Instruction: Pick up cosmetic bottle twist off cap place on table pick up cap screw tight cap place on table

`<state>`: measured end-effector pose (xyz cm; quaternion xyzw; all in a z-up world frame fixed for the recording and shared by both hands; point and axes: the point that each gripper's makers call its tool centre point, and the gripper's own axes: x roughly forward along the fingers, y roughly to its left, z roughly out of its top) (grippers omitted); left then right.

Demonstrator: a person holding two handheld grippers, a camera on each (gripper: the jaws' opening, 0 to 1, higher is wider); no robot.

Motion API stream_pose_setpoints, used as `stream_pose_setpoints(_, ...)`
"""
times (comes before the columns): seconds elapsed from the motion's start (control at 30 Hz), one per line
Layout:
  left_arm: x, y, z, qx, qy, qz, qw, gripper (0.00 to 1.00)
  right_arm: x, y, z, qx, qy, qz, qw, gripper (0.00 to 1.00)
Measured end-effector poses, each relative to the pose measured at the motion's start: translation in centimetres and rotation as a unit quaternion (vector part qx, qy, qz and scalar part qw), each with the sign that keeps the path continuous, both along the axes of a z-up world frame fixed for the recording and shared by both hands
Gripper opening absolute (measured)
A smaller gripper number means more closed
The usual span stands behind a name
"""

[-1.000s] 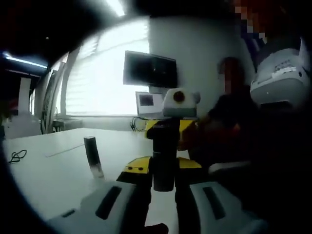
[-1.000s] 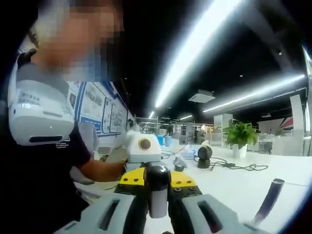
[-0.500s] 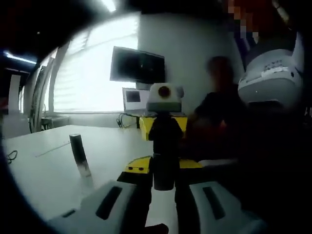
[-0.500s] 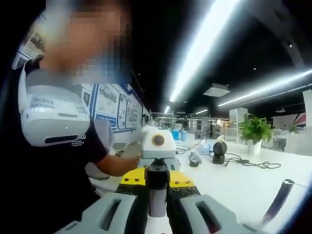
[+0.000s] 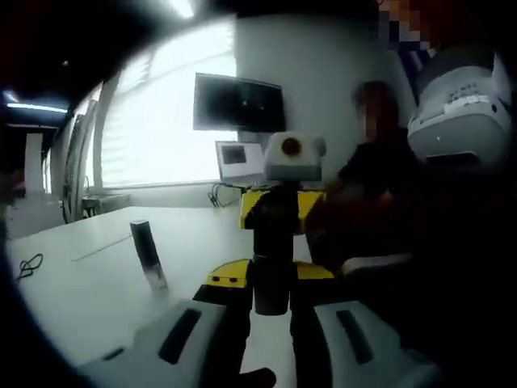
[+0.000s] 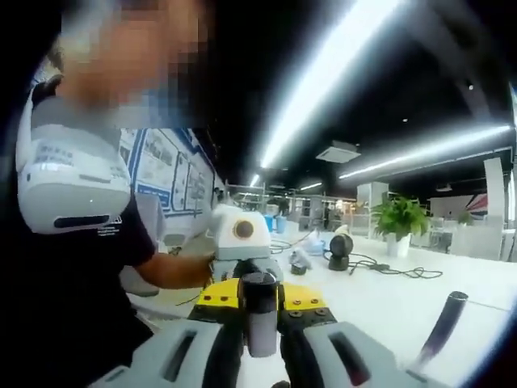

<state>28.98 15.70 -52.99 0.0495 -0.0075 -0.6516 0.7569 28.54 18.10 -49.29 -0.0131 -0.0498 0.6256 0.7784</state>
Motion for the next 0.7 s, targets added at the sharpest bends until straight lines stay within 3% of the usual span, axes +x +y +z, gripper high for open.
stream_pose_setpoints(0.4,1.8,0.1,0.3,-0.014,-0.009,0.099,0.9949,0.08,1.5,0.2,0.5,0.032,-0.006,-0.107,0.9938,0.16)
stream_pose_setpoints(0.47,2.5,0.4,0.4,-0.017,-0.012,0.133,0.9909,0.08,2.2,0.0,0.7,0.030,-0.015,-0.146,0.9887,0.17)
stream_pose_setpoints(0.6,2.6,0.4,0.5,-0.026,-0.013,0.148,0.9885,0.08,2.4,0.3,0.8,0.036,-0.023,-0.175,0.9837,0.18)
stream_pose_setpoints(0.7,3.2,0.7,0.7,-0.032,-0.021,0.178,0.9834,0.08,2.9,0.2,0.8,0.039,-0.025,-0.200,0.9787,0.18)
